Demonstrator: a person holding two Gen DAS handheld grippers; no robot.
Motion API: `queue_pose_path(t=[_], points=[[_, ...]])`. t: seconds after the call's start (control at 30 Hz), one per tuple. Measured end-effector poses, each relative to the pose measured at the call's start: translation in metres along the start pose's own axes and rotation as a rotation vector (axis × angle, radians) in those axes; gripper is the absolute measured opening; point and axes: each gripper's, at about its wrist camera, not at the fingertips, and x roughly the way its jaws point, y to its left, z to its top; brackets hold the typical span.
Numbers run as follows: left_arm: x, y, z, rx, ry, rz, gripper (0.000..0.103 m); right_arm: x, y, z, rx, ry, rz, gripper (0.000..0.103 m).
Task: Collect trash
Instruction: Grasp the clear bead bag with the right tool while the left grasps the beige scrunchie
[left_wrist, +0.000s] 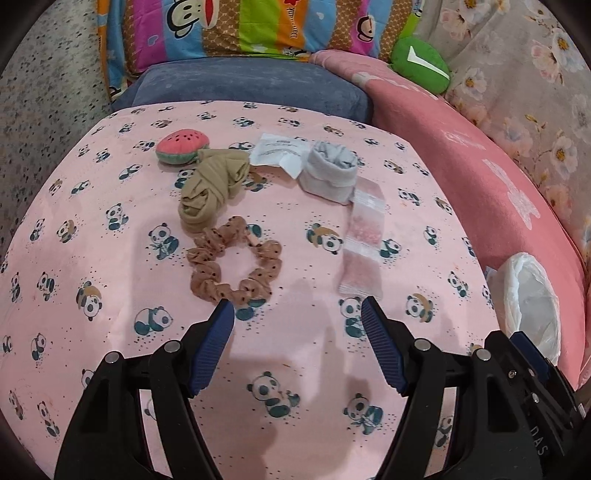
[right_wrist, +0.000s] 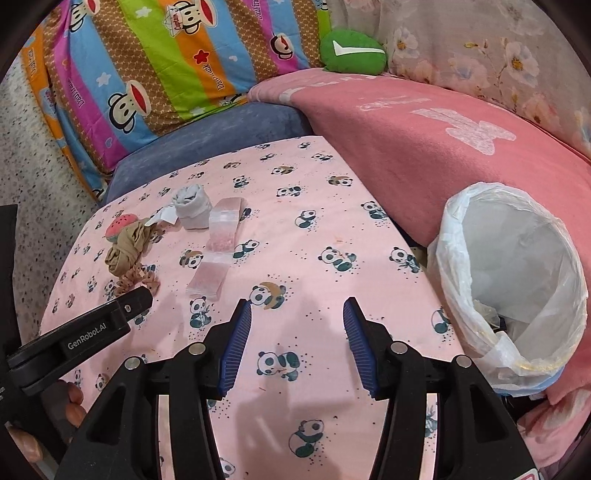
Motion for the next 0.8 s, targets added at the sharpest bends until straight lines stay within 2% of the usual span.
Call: queue_pose_path(t=[0.2,0.27,0.57,0.8], points=[[0.012,0.037,0.007,-0.059,0.017,0.044,0.068,0.023,0.027,0.003,-0.032,0.025,0.021,0.052],[0.016,0.049,0.009,-0.073,0.022,0.056,0.068,0.031,0.037,0.006,-0.042,0.030,0.029,0.057],[0.033,0.073,0.023,-0.097,0.035,0.048,0.066,0.070,0.064,0.019,-0.050,0.062,0.047,0.057],[0.044,0.071,0.027,-0.072,0.042,0.027,0.045,0.093,0.078,0.024,-0.058,0.084,0.051,0.057]])
